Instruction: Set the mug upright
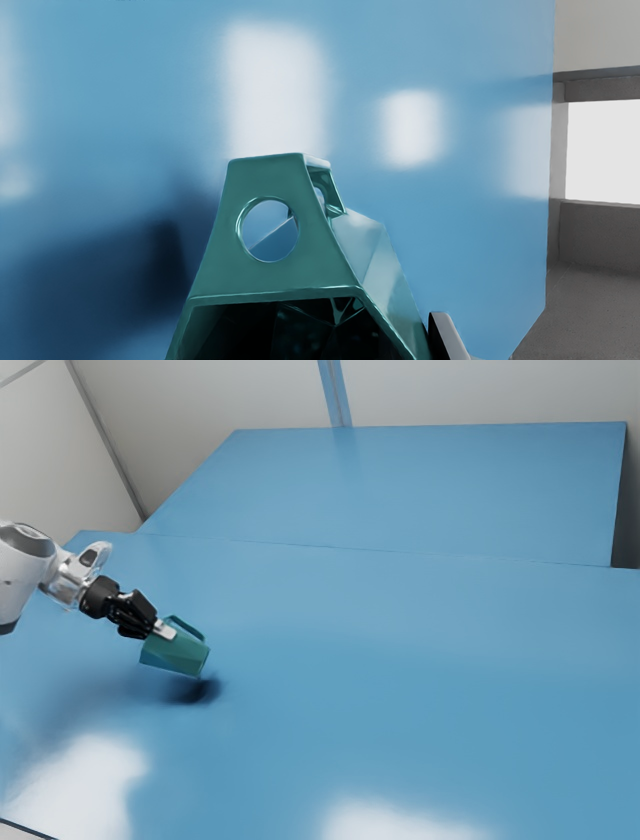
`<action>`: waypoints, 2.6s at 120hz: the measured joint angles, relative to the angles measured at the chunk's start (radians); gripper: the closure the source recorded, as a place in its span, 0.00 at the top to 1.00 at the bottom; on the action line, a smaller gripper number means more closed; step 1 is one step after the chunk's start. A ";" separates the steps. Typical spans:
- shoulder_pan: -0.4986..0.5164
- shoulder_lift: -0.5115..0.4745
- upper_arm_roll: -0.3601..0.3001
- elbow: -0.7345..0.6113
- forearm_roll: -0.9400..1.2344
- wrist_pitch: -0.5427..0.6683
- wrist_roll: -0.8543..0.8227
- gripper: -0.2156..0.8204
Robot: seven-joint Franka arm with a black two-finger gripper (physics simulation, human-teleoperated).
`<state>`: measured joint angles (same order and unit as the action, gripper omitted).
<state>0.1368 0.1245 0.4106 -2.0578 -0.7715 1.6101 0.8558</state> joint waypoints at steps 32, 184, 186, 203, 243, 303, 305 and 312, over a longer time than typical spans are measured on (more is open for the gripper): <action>-0.050 -0.069 -0.159 0.049 0.348 0.148 -0.116 0.04; -0.065 -0.023 -0.450 -0.097 0.823 0.618 -0.645 0.24; -0.065 -0.023 -0.451 -0.097 0.822 0.618 -0.647 0.28; -0.065 -0.030 -0.451 -0.097 0.816 0.618 -0.662 0.53; -0.078 -0.106 -0.455 0.052 0.799 0.480 -0.680 0.74; -0.097 -0.092 -0.452 0.408 0.777 0.131 -0.672 0.79; -0.096 -0.092 -0.452 0.409 0.777 0.126 -0.672 0.79; -0.092 -0.092 -0.451 0.412 0.775 0.111 -0.671 0.79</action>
<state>0.0445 0.0327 -0.0403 -1.6461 0.0033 1.7216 0.1848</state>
